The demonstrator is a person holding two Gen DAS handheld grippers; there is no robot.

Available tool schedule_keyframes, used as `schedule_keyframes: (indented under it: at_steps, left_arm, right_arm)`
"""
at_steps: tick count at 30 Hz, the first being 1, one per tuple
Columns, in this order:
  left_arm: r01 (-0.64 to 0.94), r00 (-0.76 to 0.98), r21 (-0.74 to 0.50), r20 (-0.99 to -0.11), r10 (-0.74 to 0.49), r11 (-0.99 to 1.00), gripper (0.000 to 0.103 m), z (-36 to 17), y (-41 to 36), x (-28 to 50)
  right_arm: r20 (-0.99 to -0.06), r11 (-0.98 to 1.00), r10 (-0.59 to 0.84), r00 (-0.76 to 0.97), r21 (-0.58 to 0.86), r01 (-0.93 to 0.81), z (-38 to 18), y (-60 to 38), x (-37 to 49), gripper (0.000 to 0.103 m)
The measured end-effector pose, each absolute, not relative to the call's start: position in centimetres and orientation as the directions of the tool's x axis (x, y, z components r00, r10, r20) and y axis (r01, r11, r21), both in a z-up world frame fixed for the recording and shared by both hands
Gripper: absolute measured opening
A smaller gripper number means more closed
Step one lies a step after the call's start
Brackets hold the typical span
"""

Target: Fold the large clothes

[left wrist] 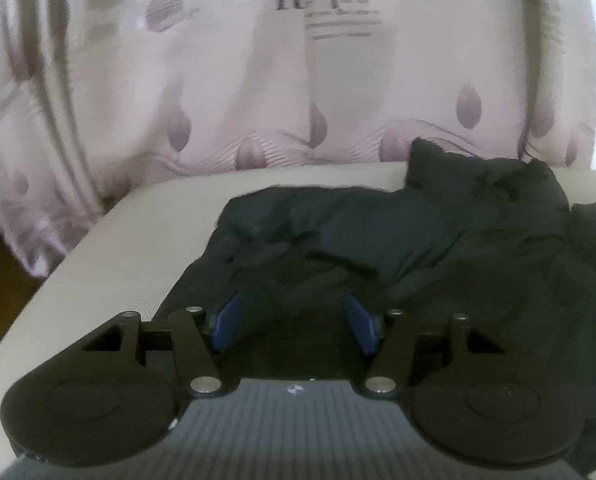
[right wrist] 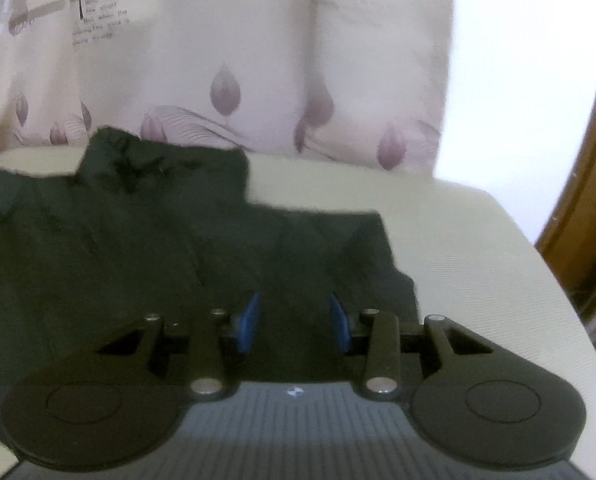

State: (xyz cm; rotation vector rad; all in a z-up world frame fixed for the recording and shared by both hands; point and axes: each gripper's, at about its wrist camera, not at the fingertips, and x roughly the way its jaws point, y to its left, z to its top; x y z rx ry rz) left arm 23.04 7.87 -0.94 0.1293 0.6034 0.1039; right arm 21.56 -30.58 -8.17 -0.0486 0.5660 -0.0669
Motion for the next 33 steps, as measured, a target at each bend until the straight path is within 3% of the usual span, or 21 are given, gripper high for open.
schedule_keyframes:
  at_steps: [4,10,18,19,21,23,26,28,30,33]
  left_arm:
    - [-0.079,0.802,0.124,-0.582,0.137,0.989,0.063,-2.2,9.4,22.7]
    - [-0.091,0.741,-0.023,-0.670,0.052,0.996,0.064,-3.6,11.3,24.1]
    - [-0.056,0.783,0.012,-0.620,0.052,0.998,0.062,-2.6,11.5,23.0]
    - [-0.050,0.797,0.016,-0.602,0.050,0.999,0.065,-1.9,11.8,22.5]
    - [-0.054,0.827,0.020,-0.559,0.056,0.998,0.088,-0.5,12.5,21.7]
    - [-0.061,0.852,0.030,-0.519,0.068,0.998,0.099,1.1,13.9,21.6]
    - [-0.009,0.837,-0.005,-0.547,0.005,1.000,0.101,2.2,16.3,22.9]
    - [0.038,0.783,-0.040,-0.619,-0.055,0.998,0.101,1.7,17.8,24.8]
    - [0.046,0.745,-0.057,-0.664,-0.073,0.997,0.089,0.8,19.1,26.2]
    - [0.080,0.688,-0.124,-0.711,-0.145,0.989,0.081,-0.7,21.2,28.4]
  right_arm:
    - [-0.543,0.997,-0.080,0.836,-0.043,0.067,-10.2,-31.7,20.1,0.039]
    - [-0.578,0.994,-0.024,0.816,0.072,0.081,-12.8,-33.4,20.5,0.046]
    - [-0.582,0.995,-0.021,0.813,0.069,0.075,-11.8,-33.7,20.4,0.049]
    - [-0.542,0.995,-0.022,0.840,0.074,0.074,-11.0,-33.7,19.6,0.049]
    - [-0.469,0.995,-0.029,0.883,0.072,0.070,-9.2,-33.6,18.4,0.052]
    - [-0.442,0.997,0.006,0.897,0.074,0.030,-7.6,-33.2,18.1,0.054]
    - [-0.437,0.998,0.041,0.898,0.059,-0.017,-6.5,-31.9,18.6,0.055]
    - [-0.435,0.997,0.074,0.897,0.060,-0.053,-6.3,-30.6,18.9,0.063]
    - [-0.439,0.996,0.093,0.894,0.052,-0.078,-6.5,-29.3,19.4,0.064]
    - [-0.454,0.993,0.115,0.884,0.025,-0.116,-7.2,-27.4,19.8,0.064]
